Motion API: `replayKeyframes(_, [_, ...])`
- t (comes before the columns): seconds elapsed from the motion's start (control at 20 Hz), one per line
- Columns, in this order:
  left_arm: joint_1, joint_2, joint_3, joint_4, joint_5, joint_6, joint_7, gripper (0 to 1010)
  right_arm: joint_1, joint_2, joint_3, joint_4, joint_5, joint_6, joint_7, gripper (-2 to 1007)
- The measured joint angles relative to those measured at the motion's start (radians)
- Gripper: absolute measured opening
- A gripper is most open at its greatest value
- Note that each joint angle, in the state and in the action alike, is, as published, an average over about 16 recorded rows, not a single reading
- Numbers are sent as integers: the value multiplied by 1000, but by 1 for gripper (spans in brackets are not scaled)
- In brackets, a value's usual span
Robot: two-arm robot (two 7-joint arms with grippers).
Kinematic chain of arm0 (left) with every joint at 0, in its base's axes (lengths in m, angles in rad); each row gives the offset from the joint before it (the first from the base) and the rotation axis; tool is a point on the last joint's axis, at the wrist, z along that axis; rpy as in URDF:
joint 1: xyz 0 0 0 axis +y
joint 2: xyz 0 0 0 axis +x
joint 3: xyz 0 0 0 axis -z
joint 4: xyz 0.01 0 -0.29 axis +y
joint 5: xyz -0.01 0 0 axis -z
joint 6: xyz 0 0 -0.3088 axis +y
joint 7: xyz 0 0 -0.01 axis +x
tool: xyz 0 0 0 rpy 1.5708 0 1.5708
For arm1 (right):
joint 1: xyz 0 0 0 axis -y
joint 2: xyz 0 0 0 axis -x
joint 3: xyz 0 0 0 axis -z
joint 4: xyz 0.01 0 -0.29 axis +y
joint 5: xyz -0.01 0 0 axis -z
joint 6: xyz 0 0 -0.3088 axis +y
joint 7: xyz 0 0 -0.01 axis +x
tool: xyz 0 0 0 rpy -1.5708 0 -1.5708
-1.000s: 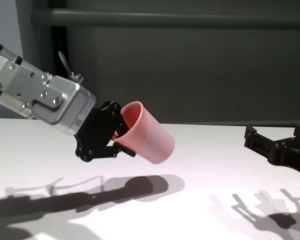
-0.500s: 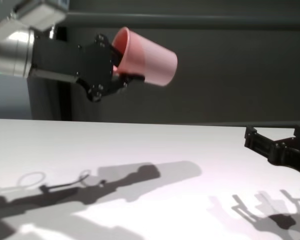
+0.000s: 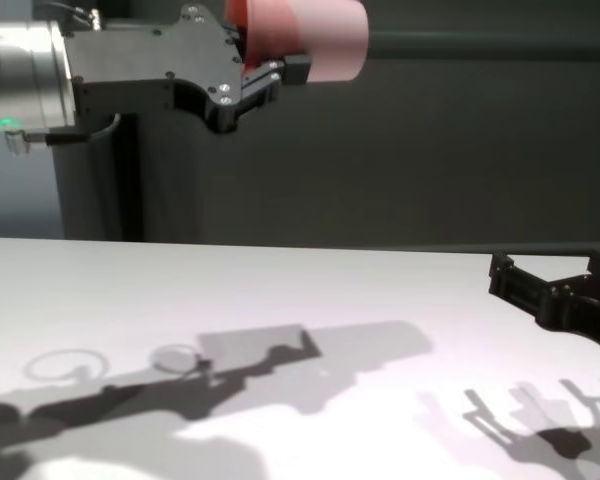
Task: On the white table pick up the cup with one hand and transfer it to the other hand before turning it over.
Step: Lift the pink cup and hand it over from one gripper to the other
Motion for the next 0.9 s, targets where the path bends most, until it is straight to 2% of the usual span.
replayKeyframes(0.15, [11,-23,-13,2,-48,17,-16,38,0,0,0,0,0,0,0,1000])
replayKeyframes(0.35, [10,-53,-16,12,-73,28,-37,38,0,0,0,0,0,0,0,1000])
replayKeyframes(0.55, [-4,-80,-8,29,-72,27,-58,38,0,0,0,0,0,0,0,1000])
replayKeyframes(0.9, [-43,-115,13,74,-58,5,-98,38,0,0,0,0,0,0,0,1000])
